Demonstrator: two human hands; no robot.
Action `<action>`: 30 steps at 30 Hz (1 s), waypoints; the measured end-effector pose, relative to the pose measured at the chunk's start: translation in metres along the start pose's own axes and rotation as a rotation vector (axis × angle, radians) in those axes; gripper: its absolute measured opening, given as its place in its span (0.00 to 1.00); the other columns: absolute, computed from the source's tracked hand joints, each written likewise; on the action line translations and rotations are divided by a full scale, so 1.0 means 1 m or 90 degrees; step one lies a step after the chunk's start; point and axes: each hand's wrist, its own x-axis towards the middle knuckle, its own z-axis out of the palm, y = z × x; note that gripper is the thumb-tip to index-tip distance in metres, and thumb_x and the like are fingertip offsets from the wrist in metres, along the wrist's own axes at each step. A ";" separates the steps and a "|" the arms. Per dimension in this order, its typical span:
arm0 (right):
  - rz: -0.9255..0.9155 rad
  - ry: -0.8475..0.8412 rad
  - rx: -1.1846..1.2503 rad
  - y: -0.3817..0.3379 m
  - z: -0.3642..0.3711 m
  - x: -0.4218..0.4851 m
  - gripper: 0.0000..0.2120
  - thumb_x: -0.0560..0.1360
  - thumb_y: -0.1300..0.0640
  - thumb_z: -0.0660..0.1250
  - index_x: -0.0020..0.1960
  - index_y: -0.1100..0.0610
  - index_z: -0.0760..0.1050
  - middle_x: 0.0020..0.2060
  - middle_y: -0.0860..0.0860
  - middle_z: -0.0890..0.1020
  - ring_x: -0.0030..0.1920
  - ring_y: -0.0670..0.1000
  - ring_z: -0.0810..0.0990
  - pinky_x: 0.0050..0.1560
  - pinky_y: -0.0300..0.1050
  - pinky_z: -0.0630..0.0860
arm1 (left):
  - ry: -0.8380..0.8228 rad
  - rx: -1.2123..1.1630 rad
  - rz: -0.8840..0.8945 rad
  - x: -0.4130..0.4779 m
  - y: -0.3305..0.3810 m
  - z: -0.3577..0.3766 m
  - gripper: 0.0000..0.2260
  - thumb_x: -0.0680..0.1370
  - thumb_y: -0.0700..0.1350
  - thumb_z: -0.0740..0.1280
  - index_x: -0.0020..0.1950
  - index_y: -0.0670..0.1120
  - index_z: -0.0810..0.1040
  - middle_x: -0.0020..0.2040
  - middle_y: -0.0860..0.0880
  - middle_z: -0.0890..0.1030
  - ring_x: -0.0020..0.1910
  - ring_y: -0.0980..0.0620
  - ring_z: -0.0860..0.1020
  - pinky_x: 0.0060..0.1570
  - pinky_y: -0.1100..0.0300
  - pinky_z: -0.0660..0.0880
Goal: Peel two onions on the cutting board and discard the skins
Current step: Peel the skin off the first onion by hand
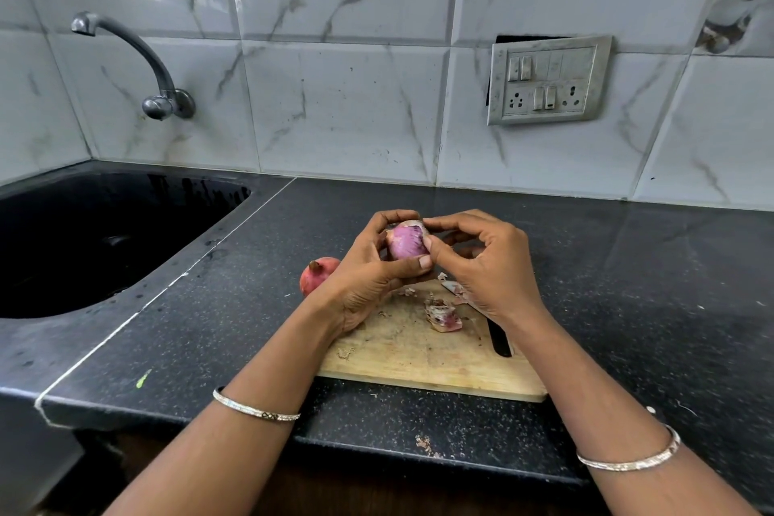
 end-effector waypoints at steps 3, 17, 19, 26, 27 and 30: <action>0.006 0.005 0.006 0.000 0.000 -0.001 0.07 0.73 0.59 0.78 0.51 0.55 0.87 0.45 0.45 0.86 0.45 0.44 0.85 0.45 0.38 0.81 | 0.005 0.022 0.002 0.000 -0.001 -0.002 0.30 0.67 0.31 0.77 0.66 0.45 0.74 0.68 0.35 0.74 0.58 0.42 0.82 0.56 0.47 0.82; -0.075 0.047 -0.085 -0.001 0.004 -0.006 0.04 0.72 0.63 0.76 0.46 0.57 0.87 0.38 0.48 0.85 0.38 0.44 0.83 0.40 0.47 0.81 | 0.023 0.082 0.015 0.002 -0.006 -0.005 0.34 0.63 0.33 0.80 0.66 0.46 0.74 0.64 0.36 0.77 0.54 0.41 0.82 0.57 0.40 0.81; -0.092 0.043 -0.111 0.000 0.005 -0.007 0.02 0.73 0.62 0.75 0.46 0.57 0.86 0.38 0.47 0.84 0.38 0.44 0.82 0.40 0.47 0.81 | 0.033 0.100 0.022 0.002 -0.006 -0.005 0.34 0.63 0.34 0.81 0.67 0.46 0.73 0.64 0.36 0.77 0.54 0.41 0.82 0.57 0.39 0.81; -0.132 0.030 -0.226 -0.002 0.007 -0.008 0.02 0.74 0.61 0.73 0.45 0.58 0.81 0.38 0.49 0.81 0.37 0.48 0.79 0.38 0.46 0.79 | 0.050 0.143 0.034 0.002 -0.006 -0.003 0.35 0.63 0.33 0.80 0.67 0.44 0.71 0.61 0.36 0.78 0.48 0.47 0.83 0.45 0.53 0.83; -0.134 0.027 -0.240 -0.002 0.008 -0.008 0.02 0.74 0.61 0.73 0.45 0.59 0.80 0.39 0.49 0.80 0.37 0.47 0.78 0.37 0.43 0.77 | 0.051 0.147 0.036 0.001 -0.005 -0.003 0.36 0.62 0.33 0.80 0.67 0.44 0.71 0.61 0.37 0.78 0.48 0.48 0.83 0.45 0.55 0.82; -0.119 0.013 -0.257 0.001 0.009 -0.006 0.02 0.75 0.62 0.71 0.46 0.59 0.78 0.41 0.49 0.79 0.38 0.47 0.75 0.39 0.38 0.70 | 0.047 0.136 0.035 0.001 -0.005 -0.002 0.36 0.61 0.33 0.80 0.66 0.45 0.71 0.59 0.40 0.78 0.48 0.49 0.83 0.46 0.55 0.82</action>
